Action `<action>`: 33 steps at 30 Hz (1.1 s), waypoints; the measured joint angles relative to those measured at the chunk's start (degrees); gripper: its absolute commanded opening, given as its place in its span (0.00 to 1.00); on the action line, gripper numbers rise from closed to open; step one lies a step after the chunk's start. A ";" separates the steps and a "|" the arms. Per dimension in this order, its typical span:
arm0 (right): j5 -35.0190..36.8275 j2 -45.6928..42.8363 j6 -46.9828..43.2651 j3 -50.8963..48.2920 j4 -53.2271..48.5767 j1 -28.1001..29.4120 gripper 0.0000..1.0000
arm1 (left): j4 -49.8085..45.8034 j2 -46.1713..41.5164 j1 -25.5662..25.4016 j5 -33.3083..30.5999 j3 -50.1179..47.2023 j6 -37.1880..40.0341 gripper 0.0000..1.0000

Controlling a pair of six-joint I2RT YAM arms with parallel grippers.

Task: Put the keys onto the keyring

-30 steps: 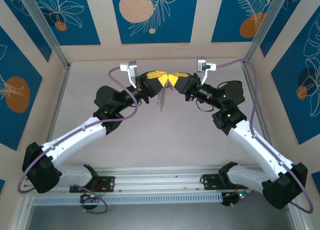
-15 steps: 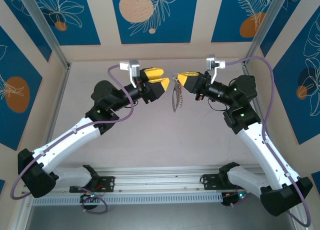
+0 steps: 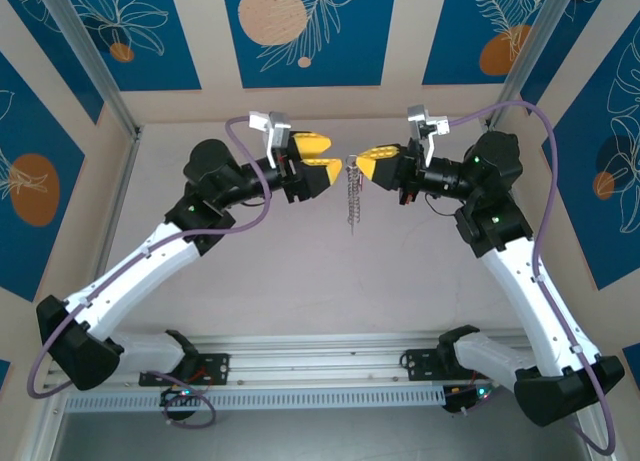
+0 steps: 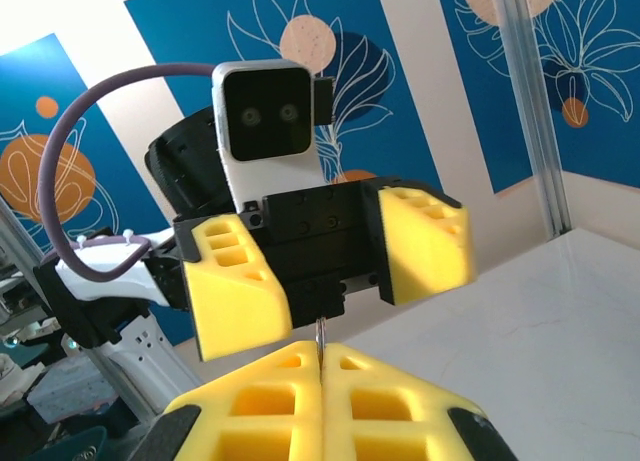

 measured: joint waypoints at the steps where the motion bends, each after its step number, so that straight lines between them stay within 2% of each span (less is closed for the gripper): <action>1: -0.31 0.20 -0.07 0.00 -0.13 0.00 0.00 | 0.02 0.46 0.28 0.98 0.20 -0.50 0.69; 8: -1.14 1.25 -0.46 0.00 -0.42 0.00 0.00 | 1.38 1.75 0.81 6.47 0.59 -2.43 0.66; 18: -1.84 1.49 -0.42 0.00 -0.15 -0.15 0.00 | 3.93 2.60 0.81 9.62 1.18 -4.15 0.62; 26: -2.01 2.43 -0.37 -0.04 0.22 -0.09 0.00 | 6.10 4.15 0.83 10.36 1.22 -6.32 0.48; 33: -2.01 2.54 -0.15 -0.04 1.42 0.20 0.00 | 7.37 4.96 0.87 10.75 1.22 -7.13 0.41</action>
